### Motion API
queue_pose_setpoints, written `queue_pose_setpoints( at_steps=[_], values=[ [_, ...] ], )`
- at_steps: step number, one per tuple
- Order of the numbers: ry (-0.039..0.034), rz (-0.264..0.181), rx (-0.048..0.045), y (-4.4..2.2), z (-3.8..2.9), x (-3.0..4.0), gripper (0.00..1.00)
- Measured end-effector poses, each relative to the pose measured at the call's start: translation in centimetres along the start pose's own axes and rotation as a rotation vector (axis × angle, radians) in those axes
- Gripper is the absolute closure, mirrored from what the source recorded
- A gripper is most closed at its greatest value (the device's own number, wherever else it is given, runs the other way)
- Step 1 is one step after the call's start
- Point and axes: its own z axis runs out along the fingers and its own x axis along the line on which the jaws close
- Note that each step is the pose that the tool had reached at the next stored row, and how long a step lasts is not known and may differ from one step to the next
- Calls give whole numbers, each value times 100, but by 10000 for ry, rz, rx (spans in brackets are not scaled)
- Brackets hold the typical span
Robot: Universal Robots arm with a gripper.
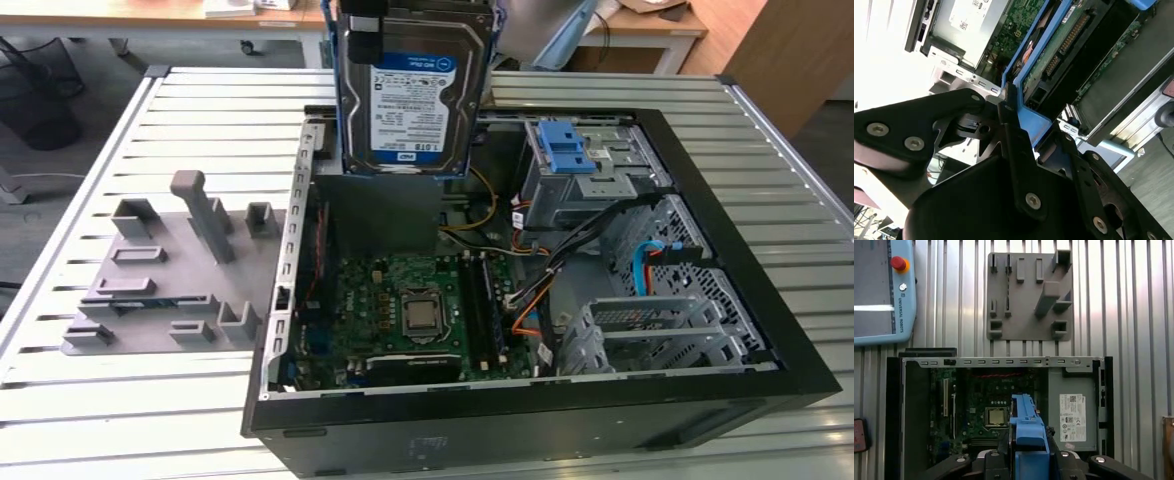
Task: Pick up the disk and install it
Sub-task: 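Pick up the disk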
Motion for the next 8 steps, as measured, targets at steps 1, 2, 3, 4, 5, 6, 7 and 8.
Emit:
queue_pose_setpoints(
  at_steps=[1,2,3,4,5,6,7,8],
  values=[
    [1,1,-5,-27,-2,3,64],
    [1,0,-10,-56,-3,7,64],
    [1,0,-15,-83,-5,10,64],
    [1,0,-21,-115,-6,14,64],
    [0,0,-26,-148,-8,17,64],
    [1,0,-32,-180,-10,20,64],
    [1,1,-37,-211,-11,24,64],
    [1,1,-42,-241,-13,27,64]
  ],
)
